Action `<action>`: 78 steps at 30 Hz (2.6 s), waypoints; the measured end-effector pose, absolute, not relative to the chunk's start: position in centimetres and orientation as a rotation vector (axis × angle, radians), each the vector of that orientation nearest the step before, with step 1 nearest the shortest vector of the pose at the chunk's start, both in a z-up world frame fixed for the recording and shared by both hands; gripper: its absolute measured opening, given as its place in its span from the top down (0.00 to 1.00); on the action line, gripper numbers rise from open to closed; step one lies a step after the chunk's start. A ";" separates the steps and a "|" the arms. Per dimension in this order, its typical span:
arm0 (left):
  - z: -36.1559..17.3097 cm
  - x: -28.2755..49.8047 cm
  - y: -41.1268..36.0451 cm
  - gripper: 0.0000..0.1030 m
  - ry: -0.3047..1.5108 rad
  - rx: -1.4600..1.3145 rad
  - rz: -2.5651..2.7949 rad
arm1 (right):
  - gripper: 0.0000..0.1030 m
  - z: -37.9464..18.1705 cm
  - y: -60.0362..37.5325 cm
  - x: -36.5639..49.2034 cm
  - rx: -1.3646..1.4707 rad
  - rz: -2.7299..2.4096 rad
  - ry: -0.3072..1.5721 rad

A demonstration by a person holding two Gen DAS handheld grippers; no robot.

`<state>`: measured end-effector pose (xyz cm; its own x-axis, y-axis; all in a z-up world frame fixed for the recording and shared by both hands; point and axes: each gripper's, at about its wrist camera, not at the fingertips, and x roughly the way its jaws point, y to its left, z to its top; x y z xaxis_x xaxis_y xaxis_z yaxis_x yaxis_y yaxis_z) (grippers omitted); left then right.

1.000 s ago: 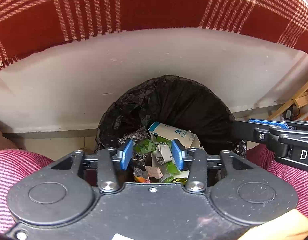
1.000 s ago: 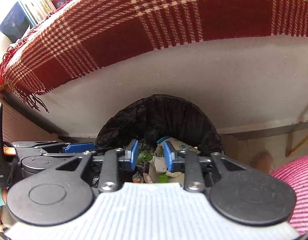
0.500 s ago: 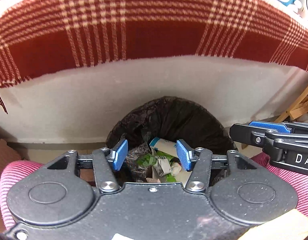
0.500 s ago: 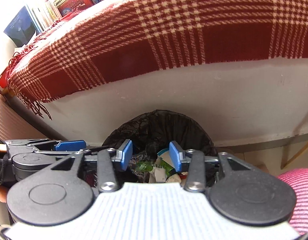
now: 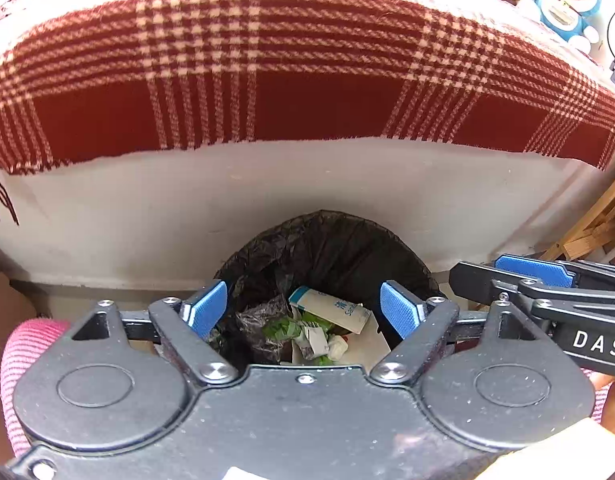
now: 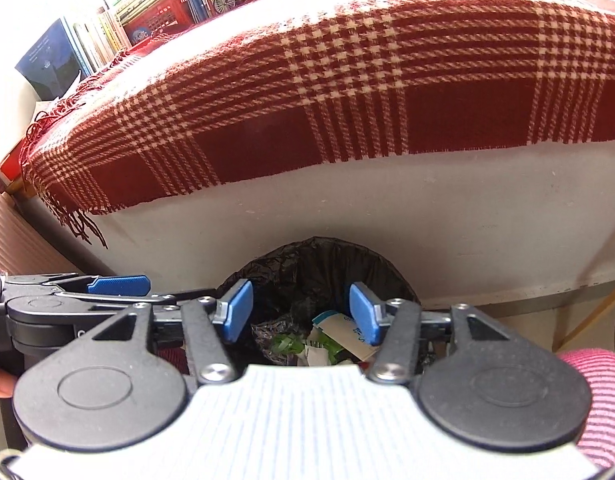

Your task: Organize books

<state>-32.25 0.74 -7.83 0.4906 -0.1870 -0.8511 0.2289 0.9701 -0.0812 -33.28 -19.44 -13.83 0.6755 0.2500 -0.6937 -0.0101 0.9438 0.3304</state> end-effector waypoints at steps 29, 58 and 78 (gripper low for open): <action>-10.9 -32.2 1.3 0.01 1.164 0.044 -0.190 | 0.22 -15.6 -18.9 -33.7 0.258 0.135 0.909; -12.6 -32.6 0.8 0.02 1.231 0.114 -0.170 | 0.21 -16.3 -18.5 -33.7 0.256 0.138 0.939; -13.0 -32.7 0.5 0.01 1.236 0.140 -0.175 | 0.21 -16.4 -18.6 -33.9 0.263 0.131 0.943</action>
